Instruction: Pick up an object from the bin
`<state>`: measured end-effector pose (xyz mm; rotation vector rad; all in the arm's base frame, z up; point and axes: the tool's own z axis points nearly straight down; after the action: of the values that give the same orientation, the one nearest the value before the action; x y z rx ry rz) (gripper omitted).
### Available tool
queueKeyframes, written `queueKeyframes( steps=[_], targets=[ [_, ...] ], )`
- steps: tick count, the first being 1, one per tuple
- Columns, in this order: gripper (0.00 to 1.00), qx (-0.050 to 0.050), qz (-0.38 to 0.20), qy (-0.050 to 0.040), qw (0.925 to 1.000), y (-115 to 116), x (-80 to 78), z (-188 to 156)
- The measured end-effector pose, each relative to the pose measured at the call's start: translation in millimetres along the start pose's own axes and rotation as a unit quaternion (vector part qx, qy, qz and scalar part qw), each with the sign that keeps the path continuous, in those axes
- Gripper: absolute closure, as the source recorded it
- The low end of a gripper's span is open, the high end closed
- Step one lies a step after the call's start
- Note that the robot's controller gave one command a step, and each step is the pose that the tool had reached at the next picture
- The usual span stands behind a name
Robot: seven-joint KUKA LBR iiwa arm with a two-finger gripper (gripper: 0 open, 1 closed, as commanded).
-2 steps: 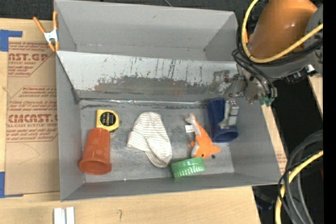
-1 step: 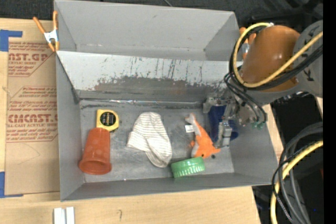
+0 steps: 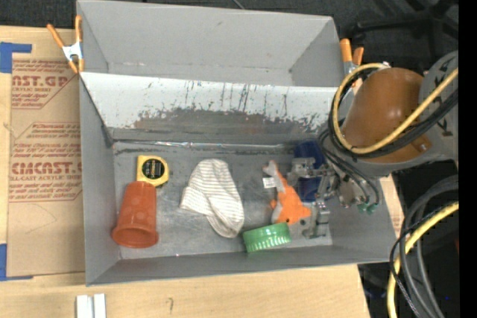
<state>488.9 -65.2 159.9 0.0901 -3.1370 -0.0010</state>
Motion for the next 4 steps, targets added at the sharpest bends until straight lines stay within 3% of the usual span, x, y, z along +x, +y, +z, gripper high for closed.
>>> queueKeyframes(
  steps=[1,2,3,4],
  targets=[
    [0.00,0.000,0.016,-0.0020,0.9999,-40,-2.5,37],
    [0.00,-0.001,0.139,-0.0028,0.9902,-26,-9.6,79],
    [1.00,0.000,0.167,-0.0013,0.9859,-4,-4.2,91],
    [1.00,0.000,0.167,-0.0013,0.9859,-4,-4.2,91]
  ],
)
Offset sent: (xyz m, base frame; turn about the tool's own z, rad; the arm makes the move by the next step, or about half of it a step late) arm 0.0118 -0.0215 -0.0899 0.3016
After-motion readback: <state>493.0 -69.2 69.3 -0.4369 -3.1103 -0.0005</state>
